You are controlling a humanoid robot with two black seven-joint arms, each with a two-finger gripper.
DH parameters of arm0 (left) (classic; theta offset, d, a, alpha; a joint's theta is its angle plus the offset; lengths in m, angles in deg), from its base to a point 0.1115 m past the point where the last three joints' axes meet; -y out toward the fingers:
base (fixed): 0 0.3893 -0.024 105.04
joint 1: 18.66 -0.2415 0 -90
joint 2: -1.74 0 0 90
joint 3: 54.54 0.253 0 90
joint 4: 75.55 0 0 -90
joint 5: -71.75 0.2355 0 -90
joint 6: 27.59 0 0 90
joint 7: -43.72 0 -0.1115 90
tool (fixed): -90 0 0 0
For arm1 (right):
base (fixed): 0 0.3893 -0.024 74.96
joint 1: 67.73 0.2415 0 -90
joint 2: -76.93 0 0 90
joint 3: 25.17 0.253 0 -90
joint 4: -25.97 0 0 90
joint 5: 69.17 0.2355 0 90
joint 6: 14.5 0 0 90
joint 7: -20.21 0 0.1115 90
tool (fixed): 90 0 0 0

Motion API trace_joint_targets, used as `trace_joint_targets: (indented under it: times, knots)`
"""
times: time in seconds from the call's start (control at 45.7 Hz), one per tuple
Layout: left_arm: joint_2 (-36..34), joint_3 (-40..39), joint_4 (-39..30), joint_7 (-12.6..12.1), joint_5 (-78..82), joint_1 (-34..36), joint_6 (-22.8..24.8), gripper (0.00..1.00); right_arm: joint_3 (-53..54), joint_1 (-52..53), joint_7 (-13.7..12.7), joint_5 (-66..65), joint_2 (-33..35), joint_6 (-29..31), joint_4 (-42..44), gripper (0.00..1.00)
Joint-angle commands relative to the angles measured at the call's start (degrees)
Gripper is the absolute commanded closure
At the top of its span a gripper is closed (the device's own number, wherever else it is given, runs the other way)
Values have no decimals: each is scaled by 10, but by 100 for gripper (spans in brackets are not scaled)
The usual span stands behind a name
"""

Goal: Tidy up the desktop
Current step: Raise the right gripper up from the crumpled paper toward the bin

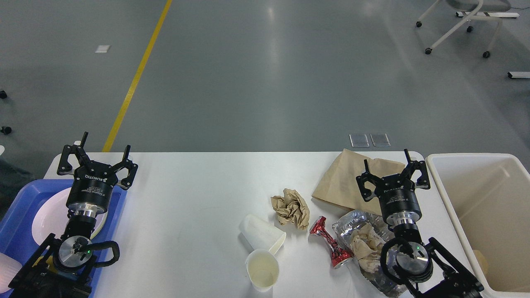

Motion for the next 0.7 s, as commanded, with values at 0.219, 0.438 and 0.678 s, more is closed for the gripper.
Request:
trace_joint_targets:
  times: [0.219, 0.438, 0.678]
  knots:
    - [0, 0, 0, -1, 0, 0, 1, 4, -30, 2, -7, -3, 29, -3, 14, 0]
    - [0, 0, 0, 0, 0, 0, 1, 4, -22, 2, -3, -1, 29, -5, 15, 0]
    - [0, 0, 0, 0, 0, 0, 1, 4, -13, 6, 1, -6, 29, -2, 11, 0]
